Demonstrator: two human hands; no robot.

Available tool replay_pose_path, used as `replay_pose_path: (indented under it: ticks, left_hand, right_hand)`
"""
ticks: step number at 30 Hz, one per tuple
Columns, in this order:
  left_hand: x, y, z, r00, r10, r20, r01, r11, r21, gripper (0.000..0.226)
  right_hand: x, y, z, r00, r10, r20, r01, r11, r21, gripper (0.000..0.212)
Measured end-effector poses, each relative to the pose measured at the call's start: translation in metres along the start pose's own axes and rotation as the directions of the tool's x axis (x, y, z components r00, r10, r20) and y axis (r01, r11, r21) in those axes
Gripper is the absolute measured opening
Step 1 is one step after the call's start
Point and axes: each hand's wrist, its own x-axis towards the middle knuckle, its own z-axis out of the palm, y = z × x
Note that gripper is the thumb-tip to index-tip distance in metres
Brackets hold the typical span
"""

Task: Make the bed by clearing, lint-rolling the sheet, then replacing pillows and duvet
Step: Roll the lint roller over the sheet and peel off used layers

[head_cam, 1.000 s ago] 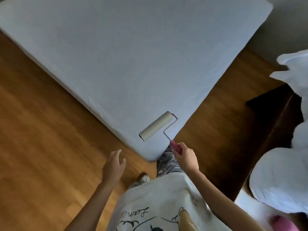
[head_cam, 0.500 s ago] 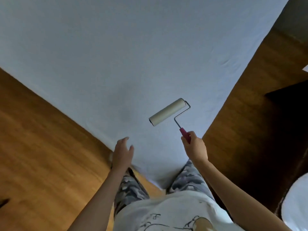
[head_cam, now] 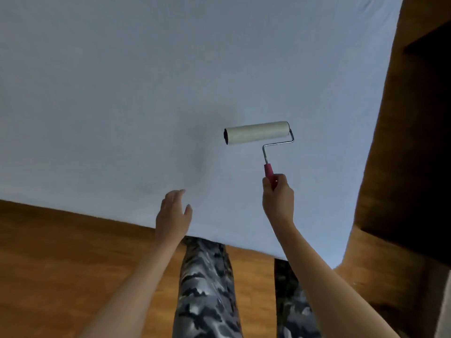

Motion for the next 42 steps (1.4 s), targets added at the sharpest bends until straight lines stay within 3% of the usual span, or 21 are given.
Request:
replay_pose_path:
  ticks: [6,11,17,24,28,32,35,42]
  left_hand:
    - [-0.01,-0.02,-0.021,0.996,-0.088,-0.012,0.088,0.996,0.01,0.042]
    - [0.004,-0.01,-0.008,0.996,-0.008,-0.085,0.01,1.0,0.014,0.039]
    - [0.059,-0.023,-0.003,0.967,0.215,-0.139,-0.187,0.964,0.188,0.038]
    - [0.196,-0.057,-0.05,0.842,0.449,-0.301,-0.34,0.873,0.35,0.037]
    - [0.259,-0.072,-0.077,0.828,0.514,-0.226,-0.389,0.815,0.429,0.046]
    - [0.294,-0.087,-0.089,0.809,0.576,-0.12,-0.454,0.74,0.496,0.054]
    - [0.297,-0.101,-0.079,0.788,0.613,-0.058,-0.491,0.682,0.542,0.057]
    - [0.28,-0.116,-0.07,0.782,0.622,-0.041,-0.505,0.671,0.543,0.061]
  right_hand:
    - [-0.029,0.001,-0.013,0.999,0.01,-0.046,-0.011,1.0,-0.016,0.025]
    - [-0.028,0.028,0.005,0.999,-0.026,-0.046,0.027,0.999,0.018,0.032]
    - [-0.009,0.019,0.054,0.999,-0.018,0.031,0.018,1.0,-0.007,0.045]
    - [0.059,-0.088,0.121,0.992,-0.127,-0.024,0.127,0.992,0.002,0.048]
    - [0.087,-0.141,0.162,0.993,-0.091,-0.078,0.09,0.996,-0.021,0.049]
    - [0.084,-0.154,0.195,0.998,-0.005,-0.068,-0.001,0.996,-0.089,0.048]
    - [0.063,-0.138,0.211,0.995,0.056,-0.084,-0.064,0.993,-0.096,0.048]
    - [-0.045,-0.061,0.23,0.983,0.167,-0.071,-0.172,0.981,-0.085,0.05]
